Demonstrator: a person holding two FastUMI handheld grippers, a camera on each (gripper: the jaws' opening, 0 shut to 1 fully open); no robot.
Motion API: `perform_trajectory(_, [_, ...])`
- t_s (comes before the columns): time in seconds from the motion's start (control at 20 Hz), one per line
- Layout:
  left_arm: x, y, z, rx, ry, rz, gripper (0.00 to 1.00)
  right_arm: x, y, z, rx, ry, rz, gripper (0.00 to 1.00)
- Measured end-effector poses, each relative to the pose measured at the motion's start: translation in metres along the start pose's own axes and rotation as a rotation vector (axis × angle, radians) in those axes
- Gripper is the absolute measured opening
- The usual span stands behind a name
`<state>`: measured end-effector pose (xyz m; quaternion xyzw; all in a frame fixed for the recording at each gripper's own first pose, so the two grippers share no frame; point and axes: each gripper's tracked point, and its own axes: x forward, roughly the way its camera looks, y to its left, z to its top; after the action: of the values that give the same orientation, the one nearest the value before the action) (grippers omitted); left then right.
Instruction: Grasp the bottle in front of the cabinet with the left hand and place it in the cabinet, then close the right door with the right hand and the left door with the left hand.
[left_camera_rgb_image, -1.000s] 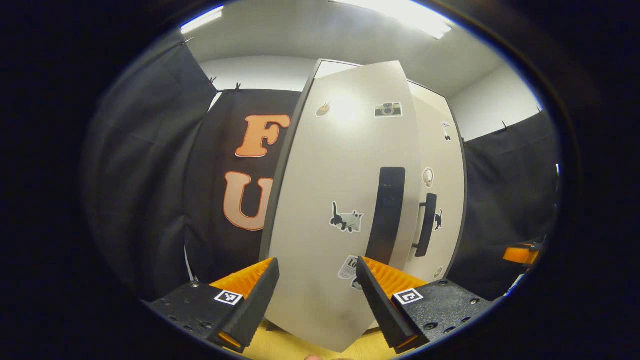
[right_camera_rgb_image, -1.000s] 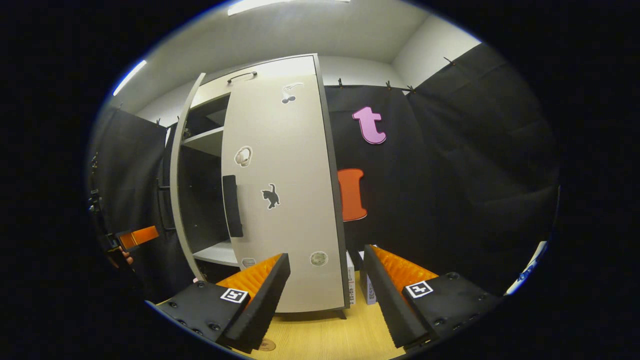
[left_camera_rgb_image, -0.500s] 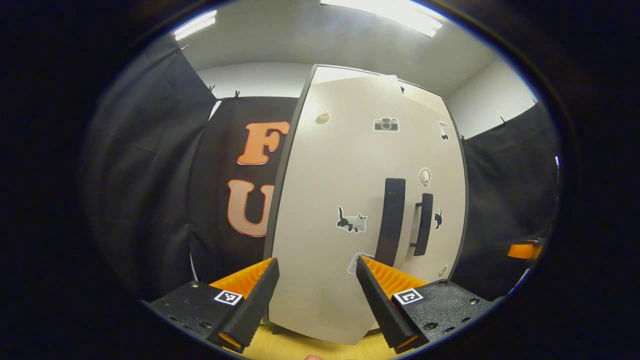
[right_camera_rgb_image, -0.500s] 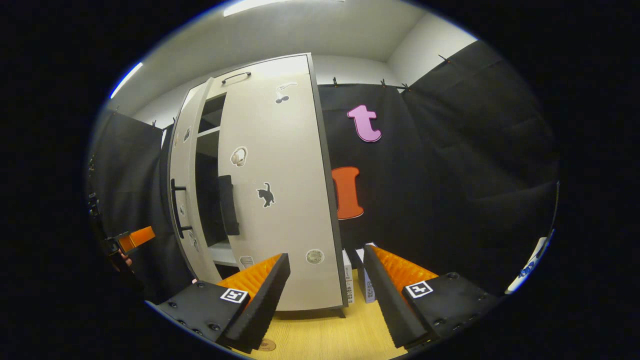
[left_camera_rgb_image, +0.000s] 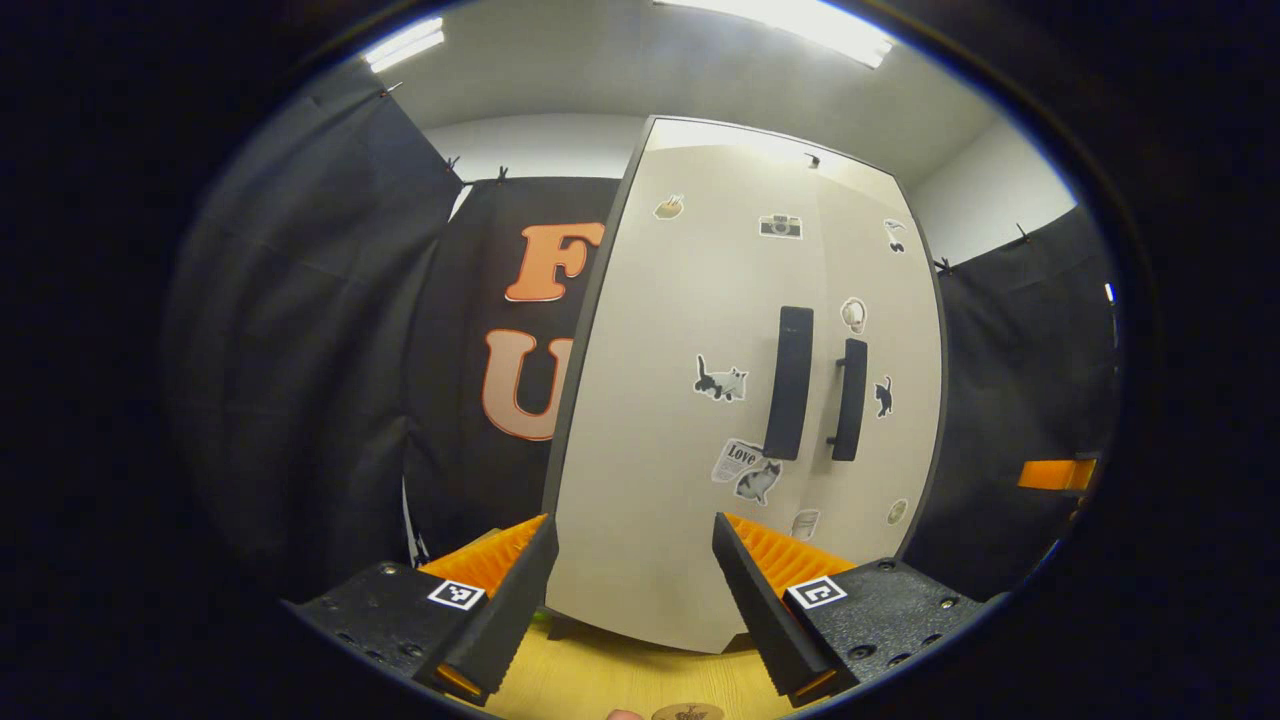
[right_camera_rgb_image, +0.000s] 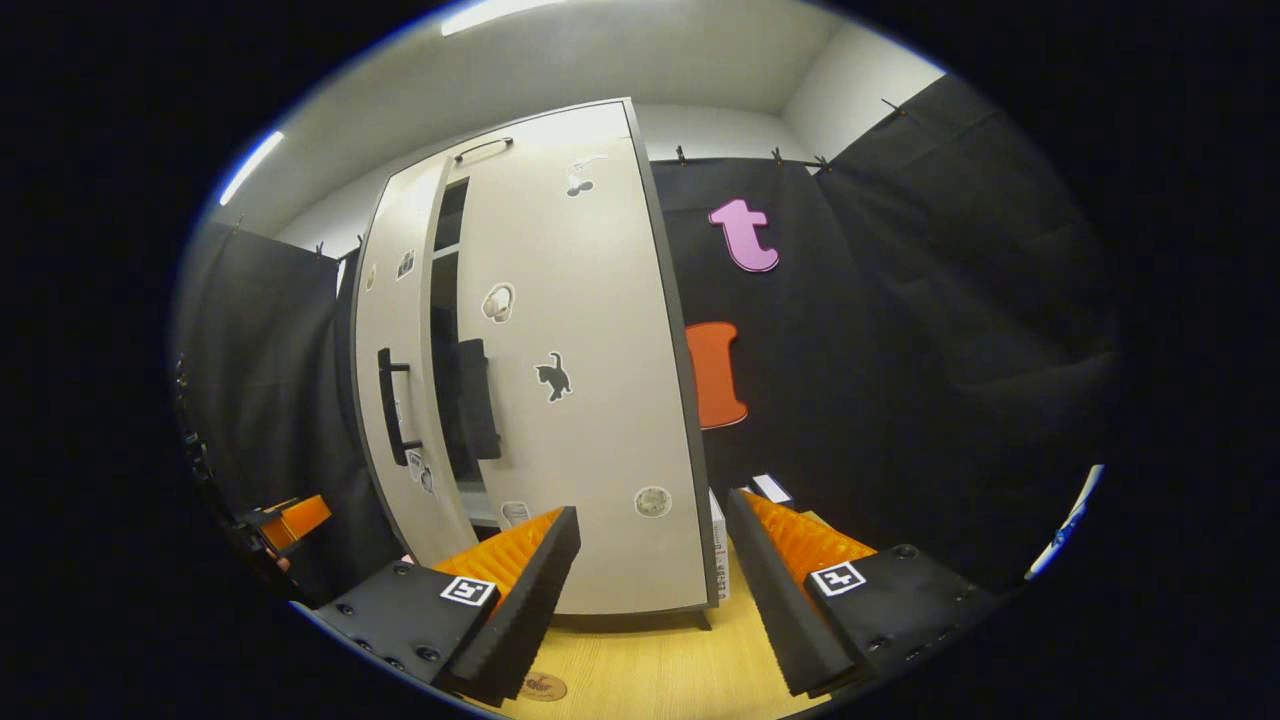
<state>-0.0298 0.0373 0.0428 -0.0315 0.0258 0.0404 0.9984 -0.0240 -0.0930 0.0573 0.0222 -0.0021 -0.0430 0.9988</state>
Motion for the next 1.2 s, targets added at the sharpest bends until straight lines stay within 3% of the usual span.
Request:
perform_trajectory(0.45, [-0.027, 0.004, -0.020, 0.003, 0.027, 0.047, 0.95, -0.005, -0.017, -0.011, 0.011, -0.023, -0.024, 0.98])
perform_trajectory(1.2, [-0.036, -0.005, -0.018, 0.012, 0.056, 0.008, 0.95, -0.017, -0.023, 0.004, 0.007, -0.076, -0.053, 0.98])
